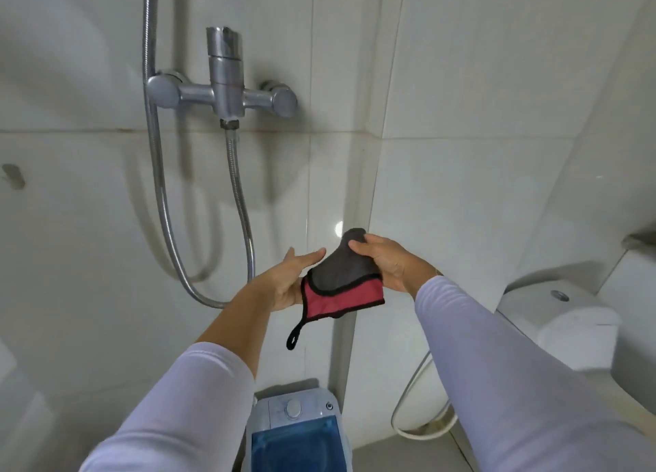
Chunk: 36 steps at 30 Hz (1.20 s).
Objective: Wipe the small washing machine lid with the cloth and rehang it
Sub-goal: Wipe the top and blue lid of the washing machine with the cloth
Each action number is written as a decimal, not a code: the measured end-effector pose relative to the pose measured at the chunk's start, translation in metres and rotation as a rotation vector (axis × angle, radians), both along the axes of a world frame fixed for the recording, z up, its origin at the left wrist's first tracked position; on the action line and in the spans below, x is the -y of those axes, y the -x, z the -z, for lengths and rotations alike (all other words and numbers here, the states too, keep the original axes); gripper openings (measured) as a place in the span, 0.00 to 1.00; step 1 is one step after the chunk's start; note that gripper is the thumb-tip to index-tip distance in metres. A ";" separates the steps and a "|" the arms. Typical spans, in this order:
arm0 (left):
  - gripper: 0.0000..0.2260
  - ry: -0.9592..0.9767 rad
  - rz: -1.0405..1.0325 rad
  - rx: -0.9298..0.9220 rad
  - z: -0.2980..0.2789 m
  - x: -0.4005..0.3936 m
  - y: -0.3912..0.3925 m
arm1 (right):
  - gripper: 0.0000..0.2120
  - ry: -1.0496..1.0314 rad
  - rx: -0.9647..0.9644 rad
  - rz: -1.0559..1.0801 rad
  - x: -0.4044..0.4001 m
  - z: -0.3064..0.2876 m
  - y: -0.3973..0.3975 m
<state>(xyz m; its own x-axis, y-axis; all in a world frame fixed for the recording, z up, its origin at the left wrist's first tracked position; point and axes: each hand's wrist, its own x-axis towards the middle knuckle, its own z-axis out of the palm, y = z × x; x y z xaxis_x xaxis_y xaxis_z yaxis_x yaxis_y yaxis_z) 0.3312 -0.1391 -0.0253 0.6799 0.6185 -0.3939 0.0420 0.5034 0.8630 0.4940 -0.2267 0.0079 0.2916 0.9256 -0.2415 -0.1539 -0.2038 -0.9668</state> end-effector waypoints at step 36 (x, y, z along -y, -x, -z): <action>0.20 -0.920 -0.299 -0.521 0.383 0.028 -0.023 | 0.06 -0.035 0.617 0.214 -0.012 0.428 0.006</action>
